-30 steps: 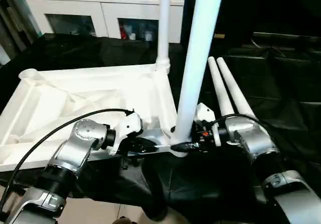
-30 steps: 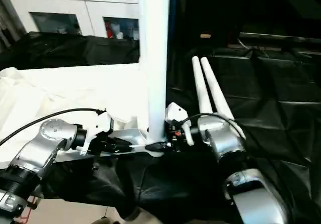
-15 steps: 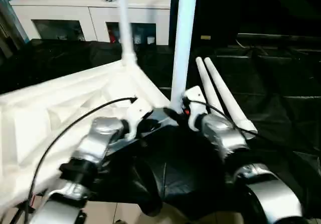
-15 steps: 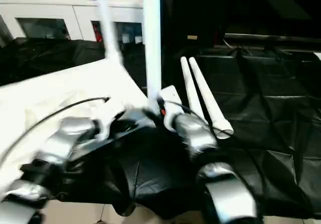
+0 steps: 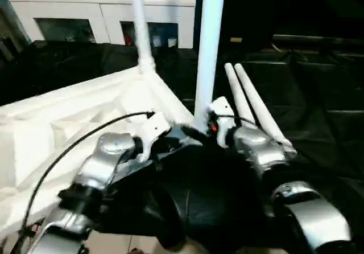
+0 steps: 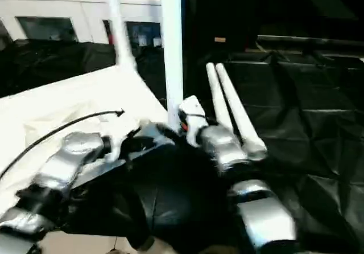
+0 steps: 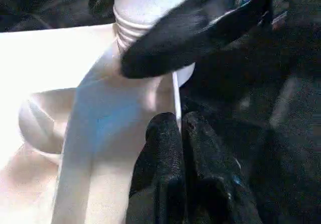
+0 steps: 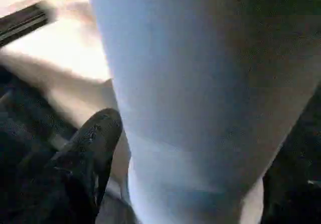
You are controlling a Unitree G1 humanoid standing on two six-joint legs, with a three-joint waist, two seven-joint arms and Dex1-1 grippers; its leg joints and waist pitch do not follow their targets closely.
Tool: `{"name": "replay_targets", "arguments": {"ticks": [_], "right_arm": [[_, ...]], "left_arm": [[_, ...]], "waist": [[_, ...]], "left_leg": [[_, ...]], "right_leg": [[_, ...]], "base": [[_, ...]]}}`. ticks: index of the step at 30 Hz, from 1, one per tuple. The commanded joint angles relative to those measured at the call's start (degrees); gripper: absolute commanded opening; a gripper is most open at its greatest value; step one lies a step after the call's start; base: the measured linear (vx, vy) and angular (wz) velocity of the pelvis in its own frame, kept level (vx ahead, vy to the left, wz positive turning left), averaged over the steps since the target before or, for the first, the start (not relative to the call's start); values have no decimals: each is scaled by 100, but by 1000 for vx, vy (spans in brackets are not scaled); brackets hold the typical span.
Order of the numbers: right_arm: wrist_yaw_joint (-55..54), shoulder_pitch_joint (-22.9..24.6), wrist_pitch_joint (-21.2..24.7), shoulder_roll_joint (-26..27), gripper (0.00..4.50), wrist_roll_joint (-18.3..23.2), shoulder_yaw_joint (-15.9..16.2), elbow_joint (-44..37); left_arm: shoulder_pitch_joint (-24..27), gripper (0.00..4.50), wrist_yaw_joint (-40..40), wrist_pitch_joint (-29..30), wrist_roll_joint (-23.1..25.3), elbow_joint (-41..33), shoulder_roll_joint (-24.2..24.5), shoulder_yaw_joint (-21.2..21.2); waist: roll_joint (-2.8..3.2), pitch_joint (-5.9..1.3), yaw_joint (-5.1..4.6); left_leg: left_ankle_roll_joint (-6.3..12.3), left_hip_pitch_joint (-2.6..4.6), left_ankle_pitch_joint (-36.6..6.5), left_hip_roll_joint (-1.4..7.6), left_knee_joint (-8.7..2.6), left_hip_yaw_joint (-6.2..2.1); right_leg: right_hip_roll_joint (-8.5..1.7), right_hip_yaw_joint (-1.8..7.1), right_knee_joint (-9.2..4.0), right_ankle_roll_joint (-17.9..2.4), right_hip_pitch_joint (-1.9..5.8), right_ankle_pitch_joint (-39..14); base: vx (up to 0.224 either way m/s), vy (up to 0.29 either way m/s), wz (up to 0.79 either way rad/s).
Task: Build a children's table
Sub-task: Rotate leg to tighten
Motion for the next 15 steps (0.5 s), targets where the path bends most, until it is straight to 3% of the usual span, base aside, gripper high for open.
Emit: {"name": "replay_targets", "arguments": {"ticks": [1, 4, 9, 12, 15], "right_arm": [[820, 35, -33, 30, 374, -97, 422, -271], [1557, 126, 18, -291, 374, -100, 558, -450], [2667, 352, 181, -759, 374, 48, 787, -934], [2910, 432, 298, -846, 361, 90, 856, -1094], [3033, 514, 346, -887, 334, 97, 913, -1216]], "left_arm": [[-59, 0, -565, -360, -329, -419, -115, -365], [-4, 0, -859, -458, -379, -472, 77, -385], [29, 0, -1343, -540, -438, -447, 363, -384], [36, 0, -1497, -506, -496, -465, 437, -389], [63, 0, -1648, -482, -542, -512, 532, -424]], "waist": [[-47, -418, 32], [-30, -418, 97], [-36, -375, 195], [-51, -363, 217], [-47, -369, 207]], "left_leg": [[592, 8, -905, 129, -342, 27], [705, 18, -834, 137, -320, 41], [495, 68, -1265, 152, -364, 36], [398, 87, -1328, 153, -376, 37], [363, 59, -1282, 154, -388, 21]], "right_leg": [[-304, 223, -328, -1527, 362, -556], [-312, 224, -306, -1600, 348, -441], [-329, 244, -392, -1388, 329, -1309], [-320, 253, -412, -1357, 315, -1402], [-328, 250, -399, -1327, 329, -1423]], "base": [[0, 0, 0], [0, 0, 0], [0, 0, 0], [0, 0, 0], [0, 0, 0]]}}
